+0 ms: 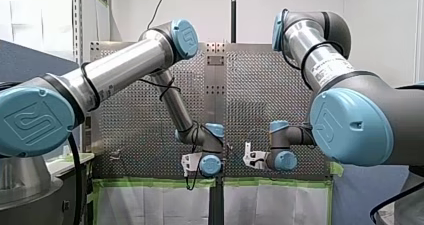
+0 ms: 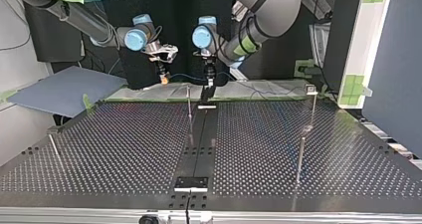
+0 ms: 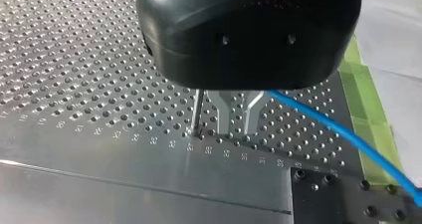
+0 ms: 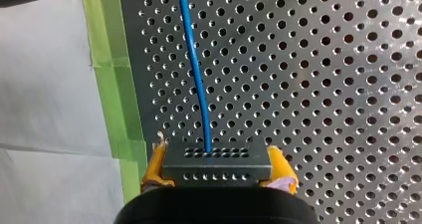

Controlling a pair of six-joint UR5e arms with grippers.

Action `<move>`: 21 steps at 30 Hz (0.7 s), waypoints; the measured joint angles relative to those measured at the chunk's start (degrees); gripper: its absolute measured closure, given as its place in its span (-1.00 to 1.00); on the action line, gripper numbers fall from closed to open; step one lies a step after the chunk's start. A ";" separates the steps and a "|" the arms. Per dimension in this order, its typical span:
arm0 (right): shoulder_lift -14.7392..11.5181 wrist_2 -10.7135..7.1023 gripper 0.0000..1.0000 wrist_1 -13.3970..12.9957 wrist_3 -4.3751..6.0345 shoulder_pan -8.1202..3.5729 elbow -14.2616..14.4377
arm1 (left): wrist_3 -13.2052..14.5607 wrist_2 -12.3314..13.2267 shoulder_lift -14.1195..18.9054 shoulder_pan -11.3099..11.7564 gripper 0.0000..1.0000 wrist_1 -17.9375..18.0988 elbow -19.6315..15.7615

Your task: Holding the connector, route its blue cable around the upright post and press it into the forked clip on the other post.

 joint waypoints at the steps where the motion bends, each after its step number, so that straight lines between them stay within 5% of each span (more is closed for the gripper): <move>1: 0.00 0.01 1.00 -0.02 0.01 -0.08 -0.01 | 0.38 -0.48 0.01 -0.15 0.68 0.00 0.00; 21: -0.22 0.40 1.00 0.98 -1.00 -1.37 -0.07 | 2.54 -3.69 0.18 -3.79 0.68 0.04 0.31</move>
